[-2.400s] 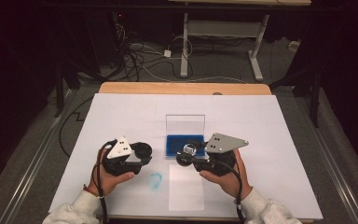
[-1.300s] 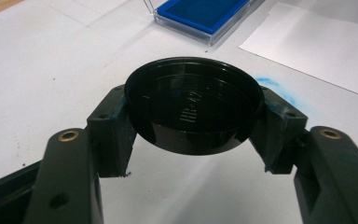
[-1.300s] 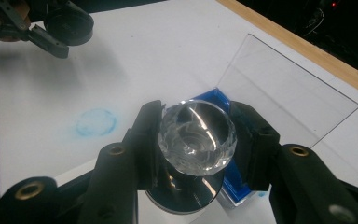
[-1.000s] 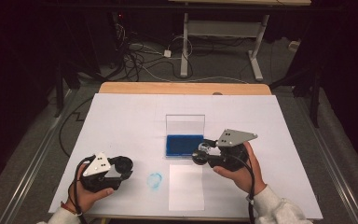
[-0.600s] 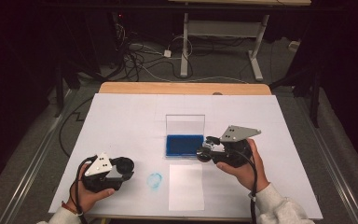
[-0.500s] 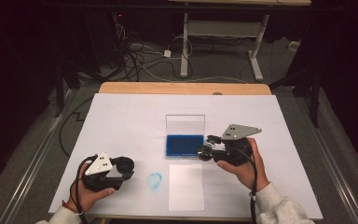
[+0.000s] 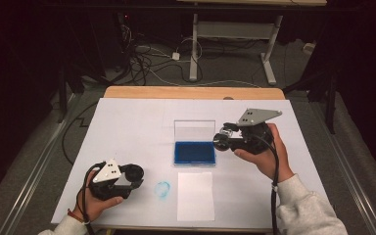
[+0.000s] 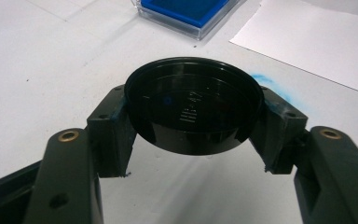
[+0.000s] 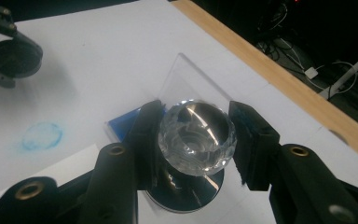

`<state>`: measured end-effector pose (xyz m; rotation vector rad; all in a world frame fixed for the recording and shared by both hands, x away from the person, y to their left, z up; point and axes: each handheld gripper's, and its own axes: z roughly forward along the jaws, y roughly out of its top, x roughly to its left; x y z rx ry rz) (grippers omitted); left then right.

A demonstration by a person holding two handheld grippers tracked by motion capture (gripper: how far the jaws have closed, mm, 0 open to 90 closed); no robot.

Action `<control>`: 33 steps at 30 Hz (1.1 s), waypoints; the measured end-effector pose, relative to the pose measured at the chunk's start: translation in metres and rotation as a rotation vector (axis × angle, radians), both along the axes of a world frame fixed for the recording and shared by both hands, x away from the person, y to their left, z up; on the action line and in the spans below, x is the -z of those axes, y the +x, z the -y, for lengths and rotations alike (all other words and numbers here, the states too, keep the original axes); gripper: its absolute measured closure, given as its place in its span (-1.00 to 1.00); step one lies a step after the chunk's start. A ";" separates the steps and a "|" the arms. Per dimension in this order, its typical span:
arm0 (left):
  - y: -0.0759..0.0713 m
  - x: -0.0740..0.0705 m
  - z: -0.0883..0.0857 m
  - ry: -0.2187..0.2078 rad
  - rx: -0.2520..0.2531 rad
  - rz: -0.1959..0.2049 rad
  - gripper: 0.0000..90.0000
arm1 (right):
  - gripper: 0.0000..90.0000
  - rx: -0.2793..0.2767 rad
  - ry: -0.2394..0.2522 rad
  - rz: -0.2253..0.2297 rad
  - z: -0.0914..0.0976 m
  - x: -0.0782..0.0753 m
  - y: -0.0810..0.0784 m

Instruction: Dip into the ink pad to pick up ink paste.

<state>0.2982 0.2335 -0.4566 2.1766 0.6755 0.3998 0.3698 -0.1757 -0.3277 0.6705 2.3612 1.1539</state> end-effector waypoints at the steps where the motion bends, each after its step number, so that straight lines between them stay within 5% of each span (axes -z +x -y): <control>1: 0.000 0.000 0.000 0.002 0.000 -0.001 -0.18 | 0.27 0.002 0.002 0.003 0.000 -0.004 0.002; 18: 0.000 0.002 0.000 0.005 -0.004 -0.016 -0.18 | 0.27 0.000 -0.042 0.017 -0.032 -0.036 0.034; 26: 0.000 0.003 -0.001 0.006 -0.007 -0.022 -0.18 | 0.27 -0.008 -0.059 -0.009 -0.056 -0.023 0.048; 33: -0.001 0.004 -0.002 0.011 -0.009 -0.022 -0.18 | 0.27 -0.026 -0.082 -0.040 -0.078 0.005 0.054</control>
